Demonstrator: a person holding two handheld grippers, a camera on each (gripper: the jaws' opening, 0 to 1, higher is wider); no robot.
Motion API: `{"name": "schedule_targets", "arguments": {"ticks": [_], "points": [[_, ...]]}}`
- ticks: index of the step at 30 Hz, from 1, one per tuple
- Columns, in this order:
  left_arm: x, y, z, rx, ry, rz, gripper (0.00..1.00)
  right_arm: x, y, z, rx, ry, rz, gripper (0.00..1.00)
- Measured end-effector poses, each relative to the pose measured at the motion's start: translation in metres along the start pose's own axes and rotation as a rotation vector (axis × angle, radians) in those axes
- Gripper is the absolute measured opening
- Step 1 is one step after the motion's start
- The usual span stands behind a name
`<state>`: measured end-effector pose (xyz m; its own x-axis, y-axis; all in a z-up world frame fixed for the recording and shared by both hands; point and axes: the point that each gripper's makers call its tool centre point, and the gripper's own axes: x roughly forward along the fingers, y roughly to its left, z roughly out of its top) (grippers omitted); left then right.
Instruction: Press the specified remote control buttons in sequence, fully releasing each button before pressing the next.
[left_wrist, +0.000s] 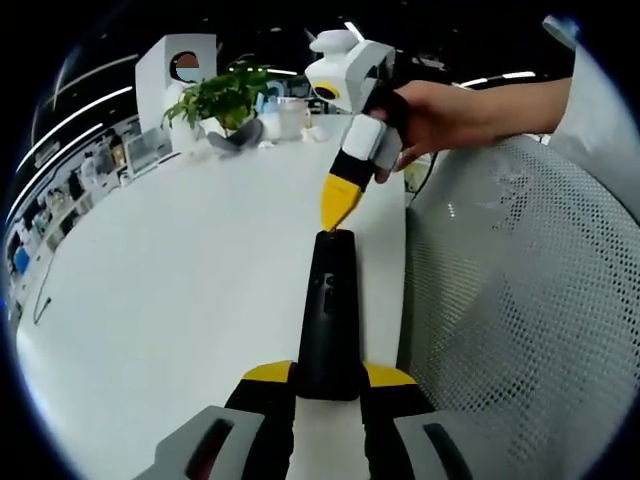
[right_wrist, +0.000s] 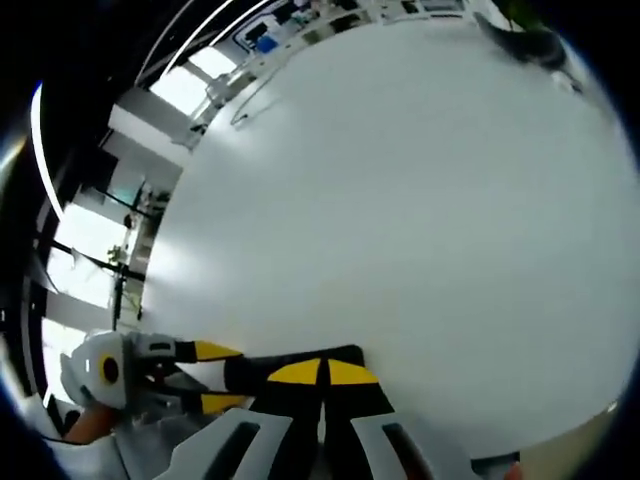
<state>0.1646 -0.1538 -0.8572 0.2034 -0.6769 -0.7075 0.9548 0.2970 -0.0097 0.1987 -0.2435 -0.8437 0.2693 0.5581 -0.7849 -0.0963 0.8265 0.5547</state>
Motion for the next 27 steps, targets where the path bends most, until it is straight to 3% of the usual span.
{"name": "schedule_targets", "arguments": {"ticks": [7, 27], "points": [[0.0012, 0.0, 0.0008, 0.001, -0.004, -0.004, 0.24, 0.0041, -0.0021, -0.0024, -0.028, 0.018, -0.016, 0.0], [0.0022, 0.0001, 0.0006, -0.006, -0.006, -0.004, 0.24, 0.004, -0.0018, -0.0018, -0.045, -0.007, -0.024, 0.0]]}}
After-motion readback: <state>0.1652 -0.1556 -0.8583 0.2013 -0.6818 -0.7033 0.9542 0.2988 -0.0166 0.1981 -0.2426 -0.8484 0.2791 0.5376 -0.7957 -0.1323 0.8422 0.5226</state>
